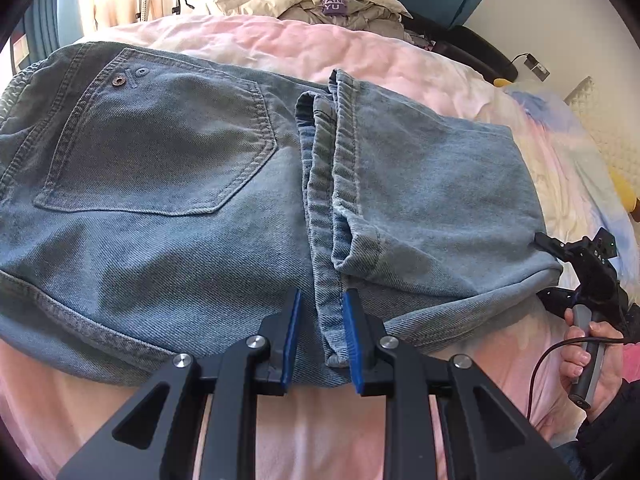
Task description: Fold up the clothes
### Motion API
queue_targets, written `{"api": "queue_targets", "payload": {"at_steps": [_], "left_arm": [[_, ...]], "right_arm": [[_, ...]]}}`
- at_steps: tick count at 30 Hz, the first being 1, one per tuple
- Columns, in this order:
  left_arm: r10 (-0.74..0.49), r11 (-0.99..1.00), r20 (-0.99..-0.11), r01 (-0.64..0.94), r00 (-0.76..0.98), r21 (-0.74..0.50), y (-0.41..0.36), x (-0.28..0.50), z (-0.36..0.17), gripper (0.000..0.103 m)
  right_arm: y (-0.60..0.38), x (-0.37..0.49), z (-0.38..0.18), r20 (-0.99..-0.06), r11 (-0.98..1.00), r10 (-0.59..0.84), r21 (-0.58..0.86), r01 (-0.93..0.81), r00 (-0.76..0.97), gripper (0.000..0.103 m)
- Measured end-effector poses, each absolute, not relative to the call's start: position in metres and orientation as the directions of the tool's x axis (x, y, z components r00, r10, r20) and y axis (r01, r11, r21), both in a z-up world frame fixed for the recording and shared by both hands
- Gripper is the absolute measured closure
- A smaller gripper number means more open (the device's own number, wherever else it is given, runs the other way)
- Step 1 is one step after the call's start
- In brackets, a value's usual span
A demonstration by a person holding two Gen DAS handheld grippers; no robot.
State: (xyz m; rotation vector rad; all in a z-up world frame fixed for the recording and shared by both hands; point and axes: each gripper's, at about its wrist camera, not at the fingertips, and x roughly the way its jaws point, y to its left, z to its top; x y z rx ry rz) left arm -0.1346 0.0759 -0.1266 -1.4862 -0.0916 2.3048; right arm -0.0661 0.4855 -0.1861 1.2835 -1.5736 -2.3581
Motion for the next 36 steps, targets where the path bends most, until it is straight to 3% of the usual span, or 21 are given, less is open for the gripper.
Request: {"api": "queue_targets", "payload": {"at_steps": [5,7,9,10,13,14,16,18,20,28,36], "left_arm": [[0.364,-0.919,-0.858,-0.29,-0.363,-0.267,0.075,-0.132,-0.127,0.081],[0.36,-0.92,-0.856,-0.293,-0.37,-0.26,0.076,-0.129,-0.127,0.081],[0.356,-0.922,-0.853,-0.29,-0.381,-0.255,0.076,-0.127,-0.127,0.081],[0.354,-0.924,-0.851,-0.288,-0.387,-0.253,0.076,-0.126,-0.127,0.081],[0.349,-0.928,-0.84,-0.281,-0.415,-0.246,0.078,-0.12,-0.126,0.081],[0.347,-0.929,-0.838,-0.28,-0.422,-0.244,0.078,-0.118,-0.126,0.081],[0.345,-0.932,-0.825,-0.27,-0.448,-0.243,0.075,-0.112,-0.118,0.081],[0.341,-0.935,-0.805,-0.264,-0.486,-0.236,0.07,-0.103,-0.107,0.081],[0.358,-0.931,-0.759,-0.273,-0.544,-0.244,0.07,-0.096,-0.094,0.081],[0.342,-0.935,-0.724,-0.295,-0.599,-0.198,0.099,-0.11,-0.079,0.081],[0.398,-0.879,-0.769,-0.448,-0.5,-0.164,0.198,-0.1,-0.1,0.081]], "right_arm": [[0.464,-0.07,-0.147,-0.487,-0.521,-0.482,0.828,-0.208,-0.728,0.024],[0.465,-0.073,-0.146,-0.445,-0.477,-0.477,0.855,-0.202,-0.758,0.024],[0.47,-0.075,-0.161,-0.481,-0.437,-0.456,0.854,-0.282,-0.749,0.024],[0.475,-0.072,-0.173,-0.513,-0.423,-0.444,0.843,-0.333,-0.734,0.028],[0.482,-0.077,-0.19,-0.552,-0.394,-0.417,0.826,-0.403,-0.722,0.05],[0.482,-0.078,-0.184,-0.564,-0.421,-0.395,0.813,-0.403,-0.725,0.054],[0.478,-0.079,-0.163,-0.587,-0.494,-0.356,0.779,-0.387,-0.727,0.073],[0.476,-0.075,-0.135,-0.572,-0.548,-0.325,0.763,-0.343,-0.753,0.081],[0.475,-0.068,-0.107,-0.531,-0.566,-0.324,0.772,-0.29,-0.783,0.082],[0.498,0.0,-0.021,-0.375,-0.717,-0.229,0.689,-0.105,-0.898,0.084],[0.571,0.07,-0.017,-0.409,-0.745,-0.112,0.638,-0.195,-0.906,0.084]]}}
